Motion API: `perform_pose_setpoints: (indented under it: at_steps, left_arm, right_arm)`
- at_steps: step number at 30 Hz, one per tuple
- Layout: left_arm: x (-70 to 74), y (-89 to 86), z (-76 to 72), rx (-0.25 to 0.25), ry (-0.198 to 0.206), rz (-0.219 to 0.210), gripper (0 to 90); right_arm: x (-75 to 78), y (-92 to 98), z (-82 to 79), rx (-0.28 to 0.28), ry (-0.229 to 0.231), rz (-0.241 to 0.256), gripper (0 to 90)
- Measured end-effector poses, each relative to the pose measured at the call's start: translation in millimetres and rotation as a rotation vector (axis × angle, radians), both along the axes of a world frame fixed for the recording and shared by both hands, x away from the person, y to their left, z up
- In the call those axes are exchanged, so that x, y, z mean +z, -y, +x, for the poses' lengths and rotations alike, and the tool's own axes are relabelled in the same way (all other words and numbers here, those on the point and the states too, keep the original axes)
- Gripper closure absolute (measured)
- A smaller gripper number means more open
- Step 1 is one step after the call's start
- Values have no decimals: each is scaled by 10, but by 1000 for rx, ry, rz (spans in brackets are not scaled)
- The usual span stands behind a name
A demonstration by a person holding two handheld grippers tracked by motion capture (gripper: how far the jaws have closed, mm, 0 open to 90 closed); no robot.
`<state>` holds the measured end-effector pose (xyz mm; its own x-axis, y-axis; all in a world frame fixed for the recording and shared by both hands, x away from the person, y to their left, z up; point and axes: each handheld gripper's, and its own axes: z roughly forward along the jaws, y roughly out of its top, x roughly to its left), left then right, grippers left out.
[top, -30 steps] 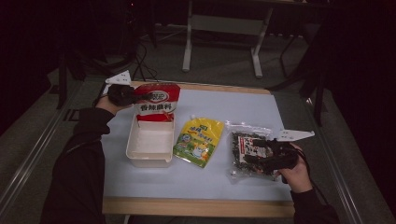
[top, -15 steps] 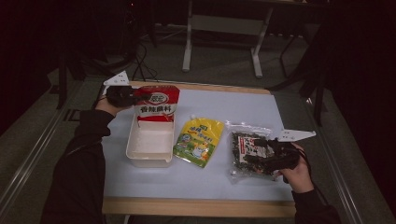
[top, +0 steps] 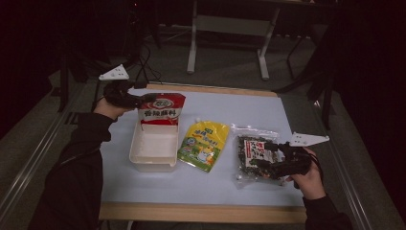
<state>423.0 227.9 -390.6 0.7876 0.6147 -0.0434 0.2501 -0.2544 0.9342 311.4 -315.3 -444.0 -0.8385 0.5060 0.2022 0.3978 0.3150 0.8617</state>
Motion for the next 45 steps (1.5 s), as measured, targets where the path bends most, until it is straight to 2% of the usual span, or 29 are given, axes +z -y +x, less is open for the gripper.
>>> perform_pose_setpoints:
  at_steps: [1,3,7,8,9,12,13,14,18,24,26,27,29,31,32,33,36,37,38,41,43,45]
  left_arm:
    - [2,-1,-35,-1,2,-12,171]
    - [6,-9,-85,2,-6,-37,149]
    - [27,-1,-159,23,0,-39,73]
    - [46,13,-214,41,13,-37,73]
    - [56,14,-243,44,21,-51,64]
    - [102,34,-322,46,25,-70,60]
    - [102,34,-322,46,25,-70,60]
    - [158,87,-426,55,52,-74,60]
    - [174,149,-522,56,61,-82,60]
    - [114,340,-728,4,66,-84,60]
    - [76,437,-792,-30,86,-80,60]
    - [59,486,-817,-45,90,-67,62]
    - [22,599,-852,-79,89,-69,69]
    - [8,665,-867,-86,81,-60,76]
    - [-21,771,-889,-109,73,-69,76]
    - [-31,824,-903,-110,65,-64,77]
    - [-74,1045,-972,-152,87,-32,86]
    - [-74,1045,-972,-152,87,-32,87]
    - [-102,1200,-1020,-178,79,-31,87]
    - [-149,1394,-1050,-188,20,-43,107]
    - [-168,1456,-1060,-189,13,-42,109]
    - [-215,1624,-1049,-200,-48,-58,109]
  right_arm:
    - [-5,7,-4,-2,-1,0,169]
    - [-20,20,-12,-10,0,-3,165]
    - [-48,44,-15,-17,0,-6,164]
    - [-56,51,-18,-19,0,-10,162]
    - [-69,68,-28,-56,30,-20,153]
    - [-87,111,-35,-88,41,-13,145]
    - [-87,111,-35,-88,41,-13,145]
    - [-94,120,-35,-95,46,-16,144]
    - [-134,169,-55,-115,53,-31,142]
    - [-155,239,-92,-125,62,-32,138]
    - [-160,277,-92,-145,53,-31,140]
    - [-162,295,-91,-153,52,-30,139]
    - [-162,321,-89,-165,49,-28,139]
    - [-161,328,-92,-168,44,-27,140]
    - [-159,333,-94,-170,49,-33,139]
    - [-156,340,-98,-173,53,-37,140]
    - [-153,352,-94,-174,57,-34,140]
    - [-153,352,-94,-174,57,-34,140]
    - [-153,351,-94,-177,62,-35,140]
    - [-166,326,-97,-174,66,-41,140]
    - [-168,319,-98,-171,68,-41,140]
    - [-168,303,-105,-167,78,-33,141]
